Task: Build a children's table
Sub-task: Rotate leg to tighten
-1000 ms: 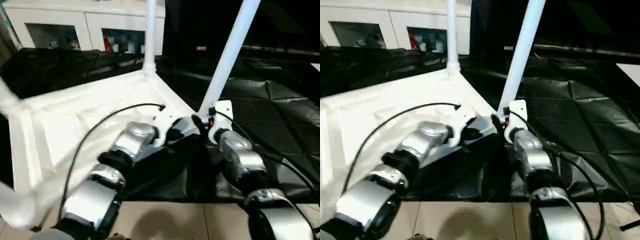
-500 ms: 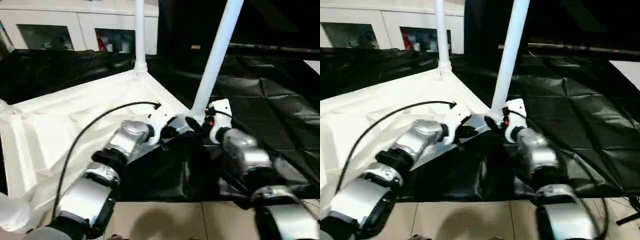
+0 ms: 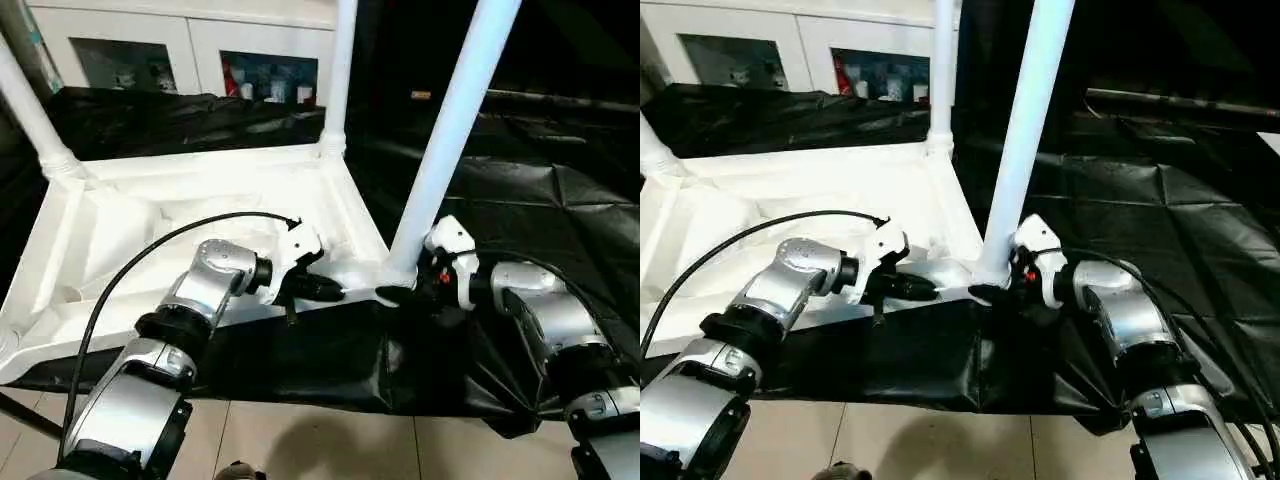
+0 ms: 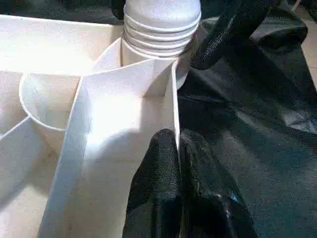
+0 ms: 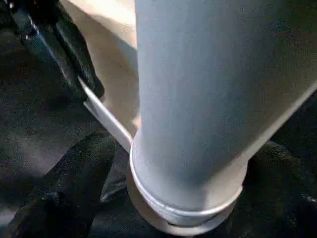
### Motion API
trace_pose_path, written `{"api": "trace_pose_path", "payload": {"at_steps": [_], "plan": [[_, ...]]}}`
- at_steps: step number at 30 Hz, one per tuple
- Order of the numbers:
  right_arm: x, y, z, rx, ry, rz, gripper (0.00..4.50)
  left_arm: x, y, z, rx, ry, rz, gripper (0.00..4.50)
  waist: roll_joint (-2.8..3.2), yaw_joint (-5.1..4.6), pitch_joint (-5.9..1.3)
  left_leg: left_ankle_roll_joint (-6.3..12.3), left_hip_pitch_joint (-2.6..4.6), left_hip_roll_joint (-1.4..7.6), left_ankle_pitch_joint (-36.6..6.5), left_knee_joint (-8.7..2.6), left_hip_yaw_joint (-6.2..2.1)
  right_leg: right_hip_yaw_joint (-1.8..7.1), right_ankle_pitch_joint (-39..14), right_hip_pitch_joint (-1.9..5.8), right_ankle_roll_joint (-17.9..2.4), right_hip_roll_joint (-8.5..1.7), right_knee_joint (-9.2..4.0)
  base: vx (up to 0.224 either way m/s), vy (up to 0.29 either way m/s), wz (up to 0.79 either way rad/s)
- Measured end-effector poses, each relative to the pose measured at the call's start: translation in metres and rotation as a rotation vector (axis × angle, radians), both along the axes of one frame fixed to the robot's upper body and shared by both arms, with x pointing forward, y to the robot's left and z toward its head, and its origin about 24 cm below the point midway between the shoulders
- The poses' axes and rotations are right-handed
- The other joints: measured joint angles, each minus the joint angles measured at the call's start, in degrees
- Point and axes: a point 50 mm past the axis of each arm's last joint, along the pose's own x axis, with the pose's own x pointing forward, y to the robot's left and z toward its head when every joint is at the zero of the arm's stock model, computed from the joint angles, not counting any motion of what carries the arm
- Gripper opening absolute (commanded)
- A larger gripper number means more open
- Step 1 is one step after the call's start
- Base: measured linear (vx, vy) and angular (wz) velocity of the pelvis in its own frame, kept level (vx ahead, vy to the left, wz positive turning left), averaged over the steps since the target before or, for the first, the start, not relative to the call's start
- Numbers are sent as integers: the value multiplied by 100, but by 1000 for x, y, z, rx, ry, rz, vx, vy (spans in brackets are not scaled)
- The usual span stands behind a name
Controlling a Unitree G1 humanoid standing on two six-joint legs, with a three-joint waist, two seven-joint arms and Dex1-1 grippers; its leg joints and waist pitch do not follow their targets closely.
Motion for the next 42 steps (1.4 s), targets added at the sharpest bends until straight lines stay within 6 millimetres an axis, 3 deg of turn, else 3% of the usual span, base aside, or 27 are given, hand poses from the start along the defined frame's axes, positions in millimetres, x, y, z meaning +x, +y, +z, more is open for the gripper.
{"api": "trace_pose_path", "payload": {"at_steps": [2, 3, 5, 13, 19, 23, 26, 33, 38, 39, 42], "plan": [[0, 0, 0, -3, 1, 3, 408, 0, 0, 0, 0, 0, 0, 0, -4, -4, 2, 0, 0, 0, 0, 0, 0, 1, 1, 0, 0, 0, 1, 0, 0, 0], [0, 0, 0, -3, 0, 3, 382, 0, 0, 0, 1, 0, 0, 0, -5, -5, 3, -1, 1, 0, 0, 0, 0, 1, 1, 0, 1, 0, 2, 0, 0, 0], [0, 0, 0, -1, 0, -1, 382, 0, 0, 0, 0, 1, -3, 0, -5, -3, 3, -1, 0, 0, 0, 0, 0, 1, 0, 0, 1, 0, 2, 0, 0, 0], [0, -2, 0, 12, 7, -15, 304, -1, 1, 0, -1, 7, -15, 0, -4, 13, 3, 0, -1, 1, 0, 0, 0, 0, -1, 0, 3, 0, 2, 0, 0, 0], [-2, -2, -3, 24, 14, -21, 279, -2, 1, -1, -1, 19, -16, 0, -4, 14, 3, 0, -1, 1, 0, 0, 0, 0, -1, 1, 3, 0, 2, 0, 0, 0], [-2, 3, -7, 52, 11, -60, 276, -1, 2, -1, 1, 17, 1, 0, -6, 0, 3, 0, 1, 2, 0, 1, 0, 0, -1, 1, 3, 1, 4, 0, 0, 0], [4, 12, -16, 97, -11, -224, 276, 4, -1, -2, 16, -22, 83, 0, -19, -77, 0, -1, 8, 1, 0, 6, -2, 1, 1, 5, 0, 1, 6, 0, 0, 0], [29, 34, -24, 154, -35, -771, 275, 15, -49, -7, 30, -88, 335, 0, -21, -233, -2, -2, 31, -10, -1, 10, -2, 14, 1, 30, 1, 0, -8, 0, 0, 0], [31, 37, -25, 121, -63, -804, 275, 14, -57, -8, 22, -75, 367, 0, -17, -231, -6, -2, 34, -10, -1, 3, -5, 12, -8, 36, 18, 0, -10, 0, 0, 0], [31, 37, -25, 127, -67, -806, 331, 14, -57, -8, 24, -77, 365, 0, -17, -231, -6, -2, 34, -10, -1, 2, -5, 12, -8, 36, 18, 0, -10, 0, 0, 0], [31, 39, -25, 145, -70, -803, 351, 15, -56, -8, 27, -87, 361, 0, -18, -239, -5, -2, 33, -10, -1, 3, -4, 12, -8, 35, 19, 0, -11, 0, 0, 0]]}}
